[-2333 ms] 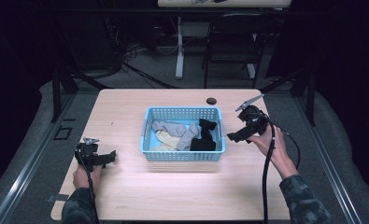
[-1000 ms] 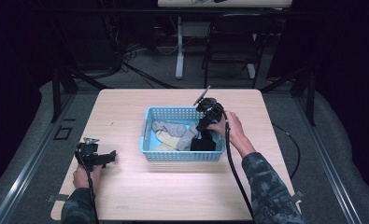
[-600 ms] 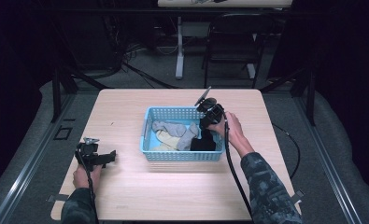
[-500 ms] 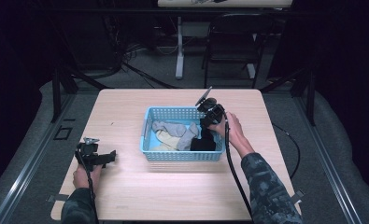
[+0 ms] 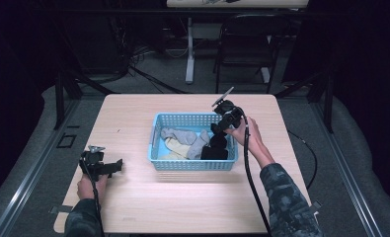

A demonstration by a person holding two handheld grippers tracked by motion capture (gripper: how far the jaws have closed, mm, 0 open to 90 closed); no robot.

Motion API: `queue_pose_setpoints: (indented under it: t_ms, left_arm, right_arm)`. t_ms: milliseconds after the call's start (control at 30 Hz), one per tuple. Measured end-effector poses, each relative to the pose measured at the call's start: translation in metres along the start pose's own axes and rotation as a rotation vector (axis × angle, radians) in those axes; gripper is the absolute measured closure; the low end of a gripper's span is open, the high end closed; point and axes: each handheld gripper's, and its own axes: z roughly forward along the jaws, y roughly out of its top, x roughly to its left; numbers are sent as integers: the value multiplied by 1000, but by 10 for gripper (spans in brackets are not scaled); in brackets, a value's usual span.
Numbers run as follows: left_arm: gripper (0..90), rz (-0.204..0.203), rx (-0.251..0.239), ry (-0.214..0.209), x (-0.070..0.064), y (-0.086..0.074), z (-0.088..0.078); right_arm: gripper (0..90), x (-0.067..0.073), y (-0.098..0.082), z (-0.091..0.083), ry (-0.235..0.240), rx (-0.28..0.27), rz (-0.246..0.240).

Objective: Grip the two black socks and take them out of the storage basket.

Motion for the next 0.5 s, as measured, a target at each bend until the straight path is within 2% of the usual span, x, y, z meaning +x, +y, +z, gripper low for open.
queue_pose_setpoints:
  t_ms: [33, 67, 267, 333, 500]
  left_arm:
    - [11, 0, 0, 0, 0, 0, 0]
    - [11, 0, 0, 0, 0, 0, 0]
    - [11, 0, 0, 0, 0, 0, 0]
    - [11, 0, 0, 0, 0, 0, 0]
    - [11, 0, 0, 1, 0, 0, 0]
  right_arm:
    - [777, 1, 0, -2, -2, -18, 9]
    - [778, -1, 0, -7, 3, -10, -2]
    - [780, -1, 2, -23, -1, -43, -5]
    - [781, 0, 4, -33, 0, -66, -6]
    - [782, 3, 8, -45, 3, -100, 2]
